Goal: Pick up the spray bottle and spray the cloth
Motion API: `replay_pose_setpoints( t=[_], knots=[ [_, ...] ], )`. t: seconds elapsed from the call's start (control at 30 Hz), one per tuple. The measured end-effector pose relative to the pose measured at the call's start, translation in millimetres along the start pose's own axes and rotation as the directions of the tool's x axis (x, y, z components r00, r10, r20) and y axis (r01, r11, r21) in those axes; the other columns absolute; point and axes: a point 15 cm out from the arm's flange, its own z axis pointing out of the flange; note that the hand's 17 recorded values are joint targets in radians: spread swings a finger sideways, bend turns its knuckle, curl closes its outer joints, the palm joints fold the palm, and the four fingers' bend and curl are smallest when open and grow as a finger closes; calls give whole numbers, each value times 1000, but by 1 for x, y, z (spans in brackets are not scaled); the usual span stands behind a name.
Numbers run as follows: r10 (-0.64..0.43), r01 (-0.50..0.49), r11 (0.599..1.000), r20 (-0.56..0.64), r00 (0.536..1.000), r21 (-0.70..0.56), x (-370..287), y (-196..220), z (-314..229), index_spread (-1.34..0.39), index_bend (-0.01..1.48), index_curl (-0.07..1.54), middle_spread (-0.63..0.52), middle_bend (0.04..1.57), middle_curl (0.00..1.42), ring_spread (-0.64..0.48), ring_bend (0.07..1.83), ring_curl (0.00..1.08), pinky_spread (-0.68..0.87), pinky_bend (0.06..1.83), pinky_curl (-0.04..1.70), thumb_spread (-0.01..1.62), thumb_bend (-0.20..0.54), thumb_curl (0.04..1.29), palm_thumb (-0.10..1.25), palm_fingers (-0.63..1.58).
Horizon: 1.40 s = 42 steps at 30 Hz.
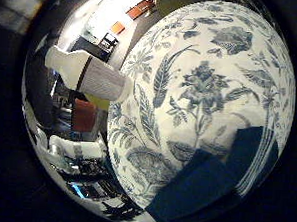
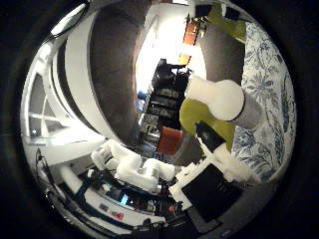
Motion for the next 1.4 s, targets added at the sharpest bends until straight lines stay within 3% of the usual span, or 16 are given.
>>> replay_pose_setpoints(
  t=[0.33, 0.8, 1.4],
  knots=[
    [-47, 48, 998, -27, 999, 31, -23, -2, -40, -321, 174, 331, 23, 291, 394, -2, 487, 364, 383, 410, 428, 960, -22, 554, 863, 219],
    [-34, 34, 999, -7, 999, 27, -38, 22, -42, -299, 171, 334, 2, 270, 394, -14, 460, 350, 381, 386, 374, 972, -20, 550, 898, 281],
    [-33, 33, 999, -10, 999, 34, -39, 23, -45, -296, 182, 356, -4, 236, 399, -22, 418, 338, 369, 363, 323, 981, -21, 561, 897, 329]
  ],
)
